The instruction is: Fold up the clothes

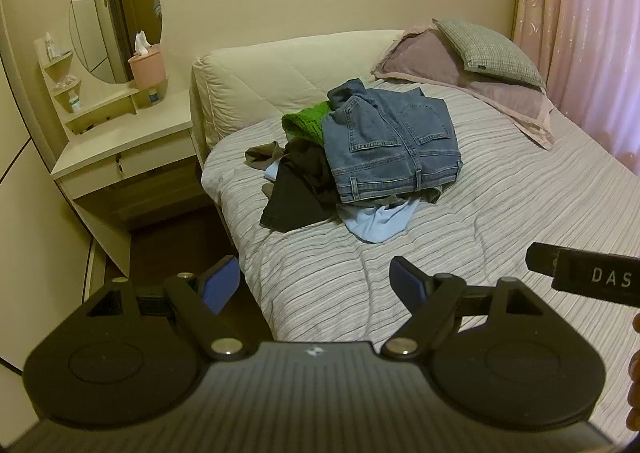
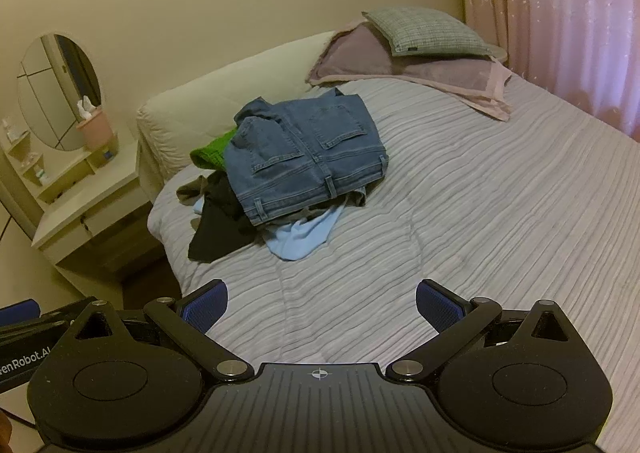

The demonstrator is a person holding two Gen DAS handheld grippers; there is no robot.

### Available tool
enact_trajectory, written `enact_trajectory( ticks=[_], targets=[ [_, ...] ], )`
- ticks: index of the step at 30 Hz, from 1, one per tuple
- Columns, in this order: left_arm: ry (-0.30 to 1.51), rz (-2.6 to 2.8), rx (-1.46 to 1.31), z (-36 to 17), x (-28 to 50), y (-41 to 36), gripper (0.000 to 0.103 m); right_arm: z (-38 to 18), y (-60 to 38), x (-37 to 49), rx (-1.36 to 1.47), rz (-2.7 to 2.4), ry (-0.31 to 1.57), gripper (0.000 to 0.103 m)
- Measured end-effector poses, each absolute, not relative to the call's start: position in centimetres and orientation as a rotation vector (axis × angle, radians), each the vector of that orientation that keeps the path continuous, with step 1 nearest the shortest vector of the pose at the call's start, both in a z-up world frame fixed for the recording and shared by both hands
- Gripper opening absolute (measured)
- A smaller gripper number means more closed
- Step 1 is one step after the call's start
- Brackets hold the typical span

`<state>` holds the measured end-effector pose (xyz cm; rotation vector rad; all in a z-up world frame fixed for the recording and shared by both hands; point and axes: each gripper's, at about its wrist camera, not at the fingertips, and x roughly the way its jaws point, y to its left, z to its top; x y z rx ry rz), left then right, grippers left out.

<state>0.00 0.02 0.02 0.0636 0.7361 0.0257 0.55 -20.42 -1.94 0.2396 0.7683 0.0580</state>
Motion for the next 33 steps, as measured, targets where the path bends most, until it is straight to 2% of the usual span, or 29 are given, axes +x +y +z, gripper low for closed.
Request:
enact_trajectory(
  ticks=[6,19,33],
  targets=[
    [0.737,0.027,0.073,0.6,-0.1,0.5,0.08,-1.8,-20.6,0.4,0.235,0.056,0.764,0.103],
    [0.728,0.021,0.084,-2.3,-0.2,-2.0,0.08,-1.6,-21.4,0.7,0.233,0.049,0.761,0.103],
    [0.746,0.02,0.089,-2.2,-0.7,-1.8,0.08,-1.6,-20.9,0.7,0.232,0.054,0.767,0.103]
  ],
)
